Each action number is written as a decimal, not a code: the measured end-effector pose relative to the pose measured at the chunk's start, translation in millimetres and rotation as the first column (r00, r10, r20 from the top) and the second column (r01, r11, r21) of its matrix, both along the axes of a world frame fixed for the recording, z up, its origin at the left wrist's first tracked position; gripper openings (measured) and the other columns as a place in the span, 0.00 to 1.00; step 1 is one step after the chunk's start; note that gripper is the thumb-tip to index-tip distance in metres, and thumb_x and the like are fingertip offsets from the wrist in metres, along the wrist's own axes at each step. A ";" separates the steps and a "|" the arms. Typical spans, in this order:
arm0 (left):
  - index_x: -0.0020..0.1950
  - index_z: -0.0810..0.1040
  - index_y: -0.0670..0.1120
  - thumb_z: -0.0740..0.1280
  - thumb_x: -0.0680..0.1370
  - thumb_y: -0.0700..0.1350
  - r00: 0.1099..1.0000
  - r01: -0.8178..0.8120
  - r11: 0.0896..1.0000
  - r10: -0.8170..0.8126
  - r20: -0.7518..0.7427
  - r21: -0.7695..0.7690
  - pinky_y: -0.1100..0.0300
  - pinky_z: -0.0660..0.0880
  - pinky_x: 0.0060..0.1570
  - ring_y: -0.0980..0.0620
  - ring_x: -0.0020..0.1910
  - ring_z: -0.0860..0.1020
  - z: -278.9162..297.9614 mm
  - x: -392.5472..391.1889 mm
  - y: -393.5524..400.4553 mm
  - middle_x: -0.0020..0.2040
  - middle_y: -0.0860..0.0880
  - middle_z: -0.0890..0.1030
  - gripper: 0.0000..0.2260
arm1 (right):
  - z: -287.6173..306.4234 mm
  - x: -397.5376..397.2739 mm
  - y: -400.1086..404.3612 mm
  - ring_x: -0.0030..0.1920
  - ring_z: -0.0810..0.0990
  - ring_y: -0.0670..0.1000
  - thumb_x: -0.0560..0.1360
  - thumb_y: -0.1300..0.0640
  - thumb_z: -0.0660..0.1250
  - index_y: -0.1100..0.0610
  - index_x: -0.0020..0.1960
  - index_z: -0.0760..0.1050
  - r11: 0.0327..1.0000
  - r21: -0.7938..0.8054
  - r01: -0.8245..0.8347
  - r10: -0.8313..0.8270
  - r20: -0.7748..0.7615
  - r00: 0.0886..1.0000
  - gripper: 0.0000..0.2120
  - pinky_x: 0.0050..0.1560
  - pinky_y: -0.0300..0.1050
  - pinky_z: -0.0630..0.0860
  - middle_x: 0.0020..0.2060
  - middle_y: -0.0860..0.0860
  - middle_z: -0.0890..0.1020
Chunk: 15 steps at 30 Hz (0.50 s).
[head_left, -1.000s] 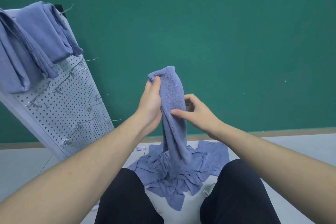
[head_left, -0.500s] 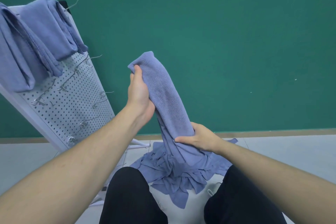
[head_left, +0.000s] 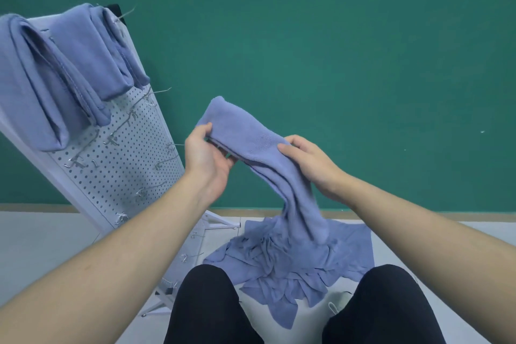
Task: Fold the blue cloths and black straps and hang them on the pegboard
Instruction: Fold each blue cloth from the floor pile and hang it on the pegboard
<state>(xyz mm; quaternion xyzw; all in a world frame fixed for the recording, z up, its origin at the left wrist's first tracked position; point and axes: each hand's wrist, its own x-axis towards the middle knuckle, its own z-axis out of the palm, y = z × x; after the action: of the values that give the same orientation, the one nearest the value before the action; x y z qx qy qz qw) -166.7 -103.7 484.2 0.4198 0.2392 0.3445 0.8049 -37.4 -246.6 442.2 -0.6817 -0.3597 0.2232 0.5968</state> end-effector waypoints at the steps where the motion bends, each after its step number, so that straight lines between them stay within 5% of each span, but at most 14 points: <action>1: 0.50 0.76 0.46 0.55 0.81 0.43 1.000 0.010 1.000 -0.010 -0.002 0.003 0.52 0.77 0.51 0.48 0.48 0.81 -0.9 -5.8 6.8 0.48 0.47 0.84 0.10 | 8.3 4.4 2.3 0.39 0.76 0.43 0.81 0.54 0.64 0.52 0.47 0.77 1.000 -0.013 -0.015 0.016 0.014 1.000 0.06 0.46 0.40 0.73 0.39 0.43 0.81; 5: 0.51 0.74 0.46 0.60 0.79 0.50 0.978 0.001 0.970 0.050 -0.205 0.241 0.54 0.78 0.47 0.49 0.46 0.78 -2.4 -24.8 39.5 0.46 0.47 0.80 0.08 | 42.0 21.8 13.4 0.36 0.73 0.48 0.80 0.55 0.66 0.55 0.43 0.76 0.981 -0.051 -0.185 0.183 -0.044 0.982 0.07 0.40 0.43 0.70 0.35 0.49 0.78; 9: 0.55 0.76 0.52 0.70 0.79 0.51 0.913 0.152 0.636 0.204 -0.354 0.756 0.58 0.71 0.63 0.60 0.58 0.77 7.5 -28.1 59.3 0.56 0.57 0.80 0.07 | 71.7 35.9 32.0 0.36 0.76 0.47 0.74 0.52 0.69 0.55 0.45 0.76 0.916 -0.125 -0.382 0.386 0.004 0.923 0.07 0.37 0.38 0.72 0.36 0.49 0.79; 12: 0.61 0.75 0.57 0.71 0.70 0.63 0.899 0.372 0.533 -0.005 -0.437 0.760 0.60 0.67 0.69 0.64 0.66 0.75 28.2 -17.9 59.6 0.62 0.60 0.80 0.22 | 90.6 37.4 52.7 0.37 0.77 0.46 0.77 0.55 0.70 0.56 0.48 0.76 0.858 -0.166 -0.487 0.501 0.054 0.864 0.05 0.38 0.36 0.73 0.38 0.48 0.80; 15: 0.61 0.78 0.56 0.72 0.69 0.65 0.792 0.554 0.454 -0.031 -0.609 0.698 0.60 0.73 0.61 0.61 0.58 0.80 51.3 -5.8 60.8 0.57 0.58 0.83 0.24 | 107.2 38.4 72.6 0.38 0.79 0.47 0.79 0.58 0.69 0.58 0.50 0.76 0.823 -0.176 -0.540 0.559 0.077 0.826 0.03 0.40 0.36 0.74 0.39 0.50 0.81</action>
<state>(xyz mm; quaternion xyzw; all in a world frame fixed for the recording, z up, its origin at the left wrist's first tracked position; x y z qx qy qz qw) -172.5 -42.9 535.5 0.8698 0.1637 0.1388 0.4442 1.0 -174.0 549.4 -0.6034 -0.5601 0.3686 0.4316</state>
